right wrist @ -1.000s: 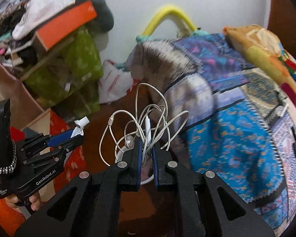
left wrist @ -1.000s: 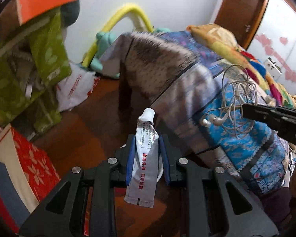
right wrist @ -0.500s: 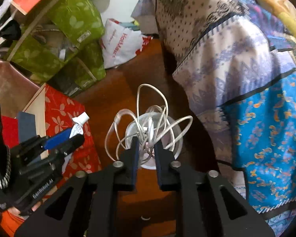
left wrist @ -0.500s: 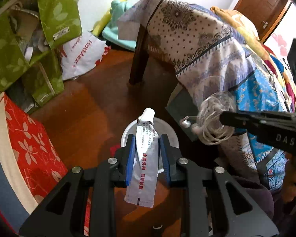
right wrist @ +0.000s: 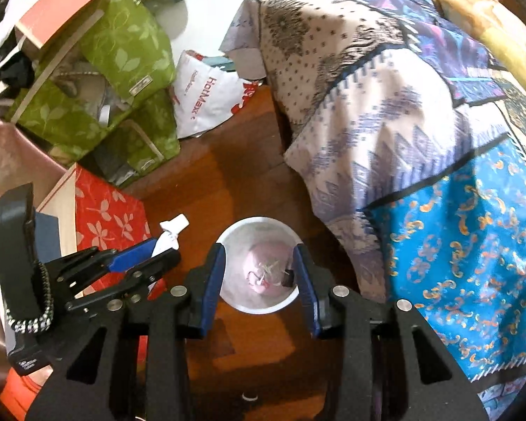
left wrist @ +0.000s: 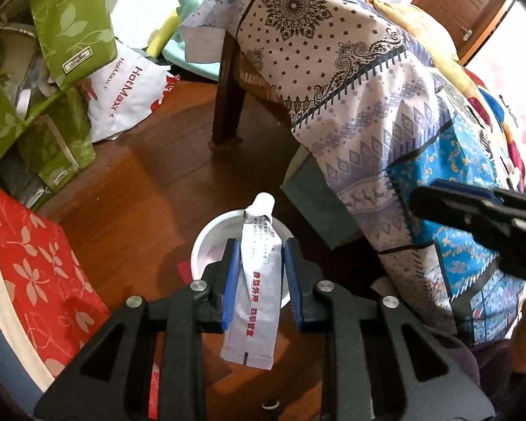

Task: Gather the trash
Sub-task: 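Open the right tool to drop the earphones into the bin while the left holds the tube, then open the left tool to drop the white printed tube into the bin, then move both open tools back over the items on the bed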

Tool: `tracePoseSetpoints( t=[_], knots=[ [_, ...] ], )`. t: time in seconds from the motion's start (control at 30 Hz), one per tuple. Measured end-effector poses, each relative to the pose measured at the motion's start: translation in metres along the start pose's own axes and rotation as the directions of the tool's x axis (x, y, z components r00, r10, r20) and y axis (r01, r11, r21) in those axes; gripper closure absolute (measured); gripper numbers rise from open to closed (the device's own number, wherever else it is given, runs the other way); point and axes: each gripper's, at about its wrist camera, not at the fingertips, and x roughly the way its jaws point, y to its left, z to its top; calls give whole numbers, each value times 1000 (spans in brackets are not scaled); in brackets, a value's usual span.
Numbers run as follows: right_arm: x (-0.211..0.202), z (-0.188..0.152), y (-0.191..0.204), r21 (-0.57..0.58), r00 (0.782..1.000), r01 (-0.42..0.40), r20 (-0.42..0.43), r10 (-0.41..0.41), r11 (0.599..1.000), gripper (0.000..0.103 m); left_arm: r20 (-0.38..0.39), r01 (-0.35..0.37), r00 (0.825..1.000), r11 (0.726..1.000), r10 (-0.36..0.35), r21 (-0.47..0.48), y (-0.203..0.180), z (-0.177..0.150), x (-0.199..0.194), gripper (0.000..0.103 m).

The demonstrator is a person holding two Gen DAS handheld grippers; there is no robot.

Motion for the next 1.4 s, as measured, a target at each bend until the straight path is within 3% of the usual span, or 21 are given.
tracePoseSetpoints(
  t=[0.23, 0.6, 0.93, 1.23, 1.4],
  knots=[
    [-7, -7, -5, 18, 1000, -2, -7, 2, 1000, 66, 3, -73, 997, 994, 73, 75, -20, 0, -3, 75],
    [-60, -25, 0, -11, 997, 3, 81, -2, 1000, 66, 70, -89, 994, 991, 82, 98, -35, -12, -62, 75],
    [-137, -51, -8, -4, 976, 25, 217, -23, 1000, 66, 194, -63, 980, 987, 34, 149, -82, -17, -136, 74],
    [-210, -86, -47, 75, 937, 80, 335, -101, 994, 66, 282, -37, 958, 955, -50, 293, -169, -26, -181, 66],
    [-243, -107, -85, 148, 911, 124, 374, -172, 981, 66, 281, 12, 953, 938, -116, 348, -216, -26, -185, 63]
  ],
)
